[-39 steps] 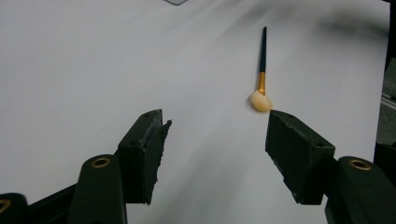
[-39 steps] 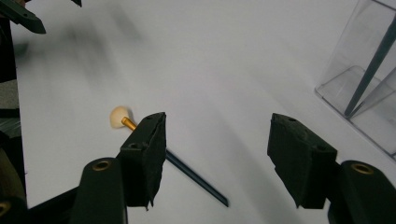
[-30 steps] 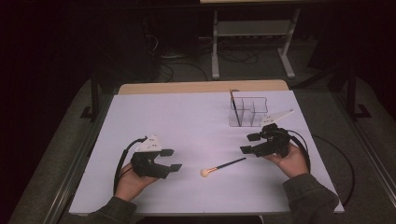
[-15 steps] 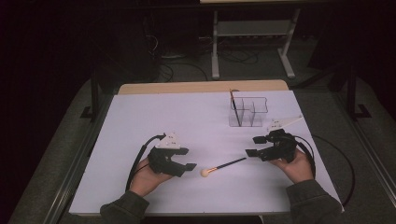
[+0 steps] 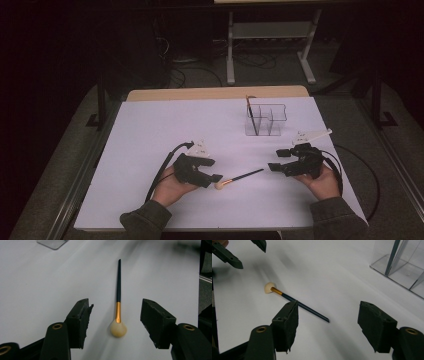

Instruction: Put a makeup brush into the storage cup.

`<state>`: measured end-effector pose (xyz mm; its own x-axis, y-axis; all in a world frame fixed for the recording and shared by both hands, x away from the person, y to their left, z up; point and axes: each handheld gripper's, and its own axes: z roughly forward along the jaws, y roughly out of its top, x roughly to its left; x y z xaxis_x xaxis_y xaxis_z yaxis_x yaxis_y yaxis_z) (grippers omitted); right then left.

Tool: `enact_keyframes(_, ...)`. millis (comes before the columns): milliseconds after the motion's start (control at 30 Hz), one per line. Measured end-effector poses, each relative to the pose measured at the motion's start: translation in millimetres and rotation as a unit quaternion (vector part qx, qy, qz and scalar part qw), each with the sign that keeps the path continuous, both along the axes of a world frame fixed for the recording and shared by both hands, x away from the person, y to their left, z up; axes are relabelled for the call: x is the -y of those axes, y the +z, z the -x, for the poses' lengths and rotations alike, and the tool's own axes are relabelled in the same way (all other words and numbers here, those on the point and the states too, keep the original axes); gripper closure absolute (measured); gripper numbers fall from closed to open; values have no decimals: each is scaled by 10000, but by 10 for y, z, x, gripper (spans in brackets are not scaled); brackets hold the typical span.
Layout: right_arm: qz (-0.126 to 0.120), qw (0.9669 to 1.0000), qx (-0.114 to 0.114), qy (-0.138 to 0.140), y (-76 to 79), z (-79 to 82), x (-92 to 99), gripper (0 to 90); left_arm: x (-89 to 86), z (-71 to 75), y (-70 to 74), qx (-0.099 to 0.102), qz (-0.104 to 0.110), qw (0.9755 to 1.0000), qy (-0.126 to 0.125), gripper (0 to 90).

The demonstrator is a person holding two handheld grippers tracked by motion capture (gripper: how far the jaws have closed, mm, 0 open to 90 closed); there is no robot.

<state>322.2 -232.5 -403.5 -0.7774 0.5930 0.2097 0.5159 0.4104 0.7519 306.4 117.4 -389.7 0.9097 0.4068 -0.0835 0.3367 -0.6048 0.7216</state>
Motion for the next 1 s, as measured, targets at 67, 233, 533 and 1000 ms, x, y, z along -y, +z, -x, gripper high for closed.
enact_keyframes(67, -18, 10000, -1, -12, -9, 8, 1, 320, 43, -16, -5, -21, -37, 10000, -11, 410)
enact_keyframes(233, 10, 10000, -29, -4, -22, 19, 4, 314, 139, -54, -38, -93, -170, 9998, -49, 436)
enact_keyframes(533, 22, 10000, -9, 17, -50, 35, -7, 307, 302, -124, -105, -238, -467, 9986, -91, 469)
enact_keyframes(1000, 82, 10000, 15, 39, -71, 44, -22, 297, 496, -161, -238, -428, -843, 9953, -188, 543)
